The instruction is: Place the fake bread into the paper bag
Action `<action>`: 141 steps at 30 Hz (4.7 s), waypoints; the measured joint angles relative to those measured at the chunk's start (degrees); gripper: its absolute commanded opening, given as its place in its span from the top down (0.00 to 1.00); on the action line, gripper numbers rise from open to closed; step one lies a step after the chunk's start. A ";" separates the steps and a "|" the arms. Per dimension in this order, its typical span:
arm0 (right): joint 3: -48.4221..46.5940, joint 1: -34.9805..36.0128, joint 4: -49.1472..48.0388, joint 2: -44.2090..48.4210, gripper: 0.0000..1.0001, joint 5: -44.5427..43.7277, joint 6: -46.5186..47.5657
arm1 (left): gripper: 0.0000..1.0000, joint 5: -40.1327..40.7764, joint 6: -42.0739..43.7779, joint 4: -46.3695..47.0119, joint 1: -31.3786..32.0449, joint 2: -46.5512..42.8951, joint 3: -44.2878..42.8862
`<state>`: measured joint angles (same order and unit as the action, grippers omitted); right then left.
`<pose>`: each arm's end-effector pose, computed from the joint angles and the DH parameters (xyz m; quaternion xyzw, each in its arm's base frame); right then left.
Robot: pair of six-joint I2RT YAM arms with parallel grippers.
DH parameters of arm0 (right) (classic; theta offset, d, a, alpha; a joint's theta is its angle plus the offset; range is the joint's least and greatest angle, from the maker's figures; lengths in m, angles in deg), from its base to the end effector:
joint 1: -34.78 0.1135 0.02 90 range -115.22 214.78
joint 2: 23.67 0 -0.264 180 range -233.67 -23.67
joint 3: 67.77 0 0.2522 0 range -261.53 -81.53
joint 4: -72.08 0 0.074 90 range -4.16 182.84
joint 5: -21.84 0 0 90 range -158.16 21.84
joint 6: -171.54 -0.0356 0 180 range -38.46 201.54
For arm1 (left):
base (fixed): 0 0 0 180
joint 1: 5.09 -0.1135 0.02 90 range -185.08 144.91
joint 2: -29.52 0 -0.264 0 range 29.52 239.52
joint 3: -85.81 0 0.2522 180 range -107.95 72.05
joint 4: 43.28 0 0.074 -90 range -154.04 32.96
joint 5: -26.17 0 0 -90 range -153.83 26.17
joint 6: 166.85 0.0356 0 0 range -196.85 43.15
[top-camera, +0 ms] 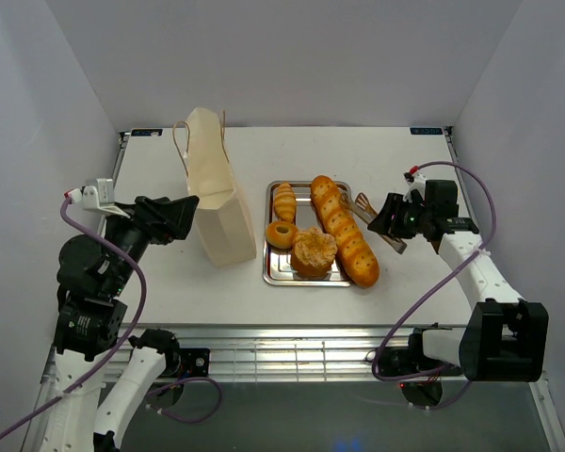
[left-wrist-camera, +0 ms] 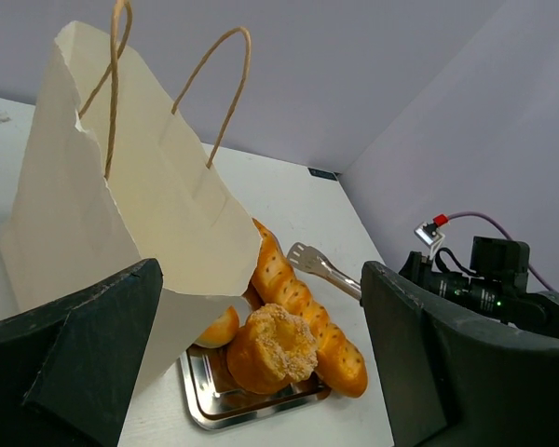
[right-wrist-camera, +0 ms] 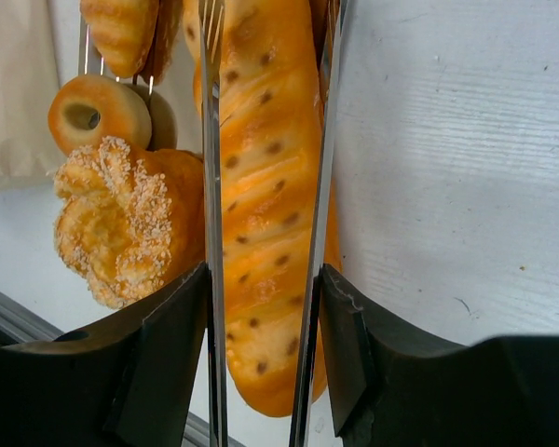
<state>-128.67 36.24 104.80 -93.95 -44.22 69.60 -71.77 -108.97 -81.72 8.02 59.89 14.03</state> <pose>0.2583 0.0210 0.2495 -0.0022 0.8980 0.2346 0.3723 0.0870 -0.0253 0.4195 -0.0639 0.6858 -0.3222 0.6495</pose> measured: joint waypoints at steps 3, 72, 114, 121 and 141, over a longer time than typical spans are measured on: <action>0.00 0.00 1.86 0.61 0.44 1.33 1.55 | 0.02 1.31 1.33 -1.44 0.00 1.31 -2.93; -29.88 4.31 19.28 -24.26 0.38 4.48 12.66 | 1.00 -6.08 3.67 2.29 -12.85 39.04 -22.38; -40.19 7.54 26.36 -32.09 0.36 -0.55 15.96 | 1.00 -13.53 -1.77 17.40 -12.87 33.22 -11.69; -42.58 7.91 27.78 -34.91 0.37 -1.09 17.20 | 1.00 -13.62 -1.77 17.40 -12.87 32.63 -11.69; -42.97 8.22 26.51 -31.89 0.92 -2.95 13.62 | 1.00 -13.92 -1.99 17.35 -12.87 31.95 -11.41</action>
<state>-171.64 44.45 131.31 -125.84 -47.17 83.22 -85.69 -110.96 -64.37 -4.86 91.84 2.62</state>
